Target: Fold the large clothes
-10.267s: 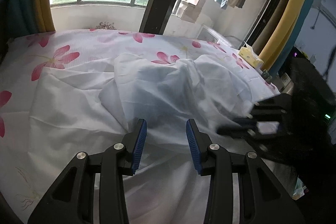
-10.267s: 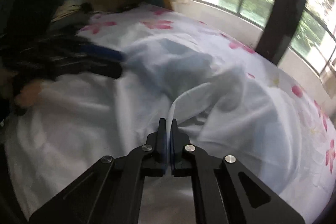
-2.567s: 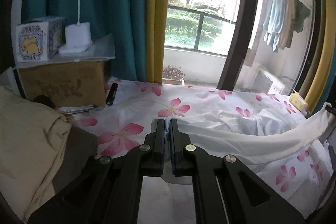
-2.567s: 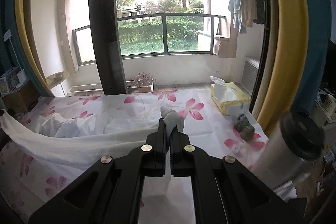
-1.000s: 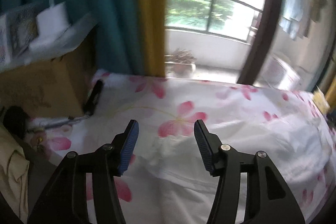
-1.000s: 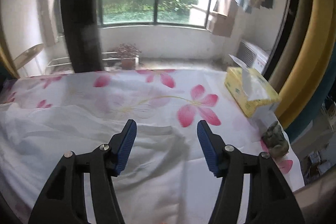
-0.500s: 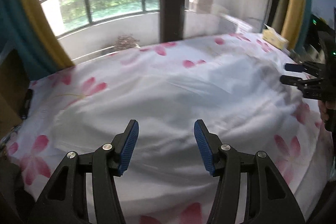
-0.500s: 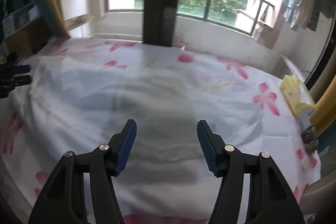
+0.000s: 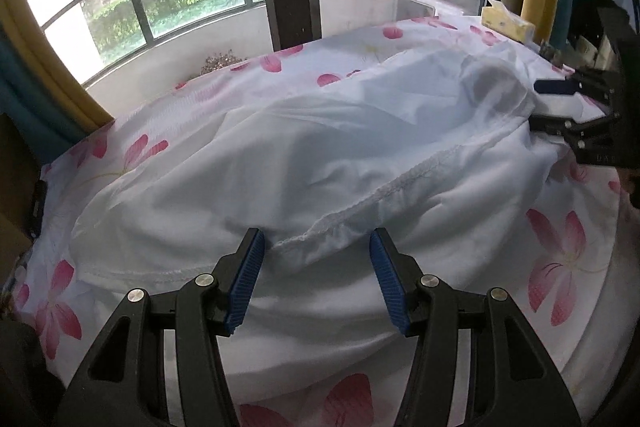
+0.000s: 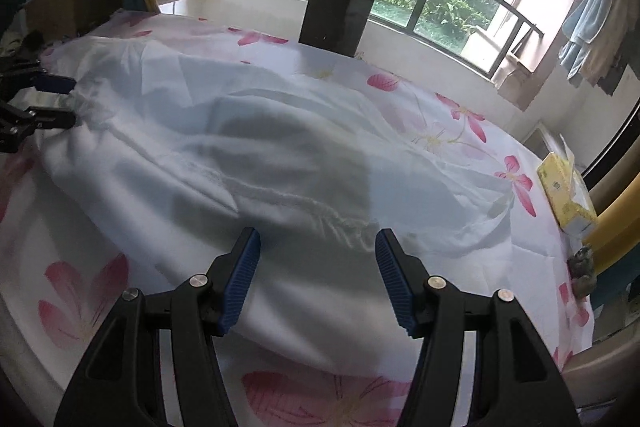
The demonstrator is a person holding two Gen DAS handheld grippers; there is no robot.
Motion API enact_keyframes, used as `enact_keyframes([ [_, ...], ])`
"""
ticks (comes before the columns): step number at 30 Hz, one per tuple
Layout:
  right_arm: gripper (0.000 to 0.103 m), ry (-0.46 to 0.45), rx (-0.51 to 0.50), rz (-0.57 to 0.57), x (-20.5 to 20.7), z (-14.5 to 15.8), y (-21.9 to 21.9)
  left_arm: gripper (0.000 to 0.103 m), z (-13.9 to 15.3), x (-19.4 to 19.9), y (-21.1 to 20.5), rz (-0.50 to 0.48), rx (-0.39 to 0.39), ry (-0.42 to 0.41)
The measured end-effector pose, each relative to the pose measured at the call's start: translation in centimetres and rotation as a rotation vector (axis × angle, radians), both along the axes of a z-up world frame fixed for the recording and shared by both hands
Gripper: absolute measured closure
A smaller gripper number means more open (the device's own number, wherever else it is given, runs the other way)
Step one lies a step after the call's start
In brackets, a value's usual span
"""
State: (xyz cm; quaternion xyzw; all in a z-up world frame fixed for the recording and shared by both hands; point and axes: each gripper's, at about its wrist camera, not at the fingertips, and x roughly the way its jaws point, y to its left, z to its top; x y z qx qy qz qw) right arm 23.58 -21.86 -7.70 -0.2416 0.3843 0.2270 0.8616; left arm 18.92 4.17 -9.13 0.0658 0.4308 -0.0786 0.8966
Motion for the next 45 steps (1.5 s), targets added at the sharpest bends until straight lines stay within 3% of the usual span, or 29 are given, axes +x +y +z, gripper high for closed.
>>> enact_keyframes([
  [5,0.048,-0.034,0.029,0.006,0.7,0.7,0.5,0.046,0.3,0.1,0.0,-0.040,0.004,-0.027],
  [6,0.068,-0.031,0.044,0.026,0.9,0.9,0.6,0.053,0.4,0.2,0.1,-0.046,0.007,-0.032],
  [7,0.080,-0.024,0.047,0.035,1.0,0.9,0.8,0.057,0.5,0.3,0.1,-0.048,0.013,-0.034],
  [10,0.093,-0.032,0.054,0.047,1.5,1.1,1.2,0.075,0.7,0.9,0.4,-0.049,0.030,-0.036],
  [12,0.096,-0.046,0.078,0.048,1.8,1.7,1.3,0.085,1.0,1.2,0.6,-0.057,0.027,-0.048],
  [17,0.098,-0.076,0.137,0.041,3.6,3.2,1.5,0.085,1.9,1.9,0.5,-0.079,-0.021,-0.077],
  [20,0.098,-0.101,0.142,0.034,5.0,3.9,1.7,0.084,1.6,2.4,-0.5,-0.104,0.010,-0.055],
  [23,0.098,-0.114,0.145,0.039,6.3,4.3,2.0,0.083,1.2,2.9,-1.8,-0.128,0.094,-0.051],
  [28,0.098,-0.103,0.155,0.048,8.1,4.4,2.5,0.083,1.4,4.4,-1.5,-0.153,0.073,-0.040],
  [30,0.098,-0.095,0.169,0.047,8.8,4.4,2.5,0.099,1.5,5.3,-1.2,-0.161,0.070,-0.037],
  [36,0.098,-0.043,0.261,-0.001,11.4,4.0,2.2,0.100,2.1,8.3,0.0,-0.127,0.088,-0.085],
  [42,0.098,-0.004,0.286,-0.037,13.1,2.9,2.5,0.100,1.7,12.4,1.2,-0.083,0.119,-0.087],
  [45,0.097,0.018,0.296,-0.063,14.1,2.2,2.8,0.100,0.6,15.2,2.5,-0.037,0.085,-0.057],
])
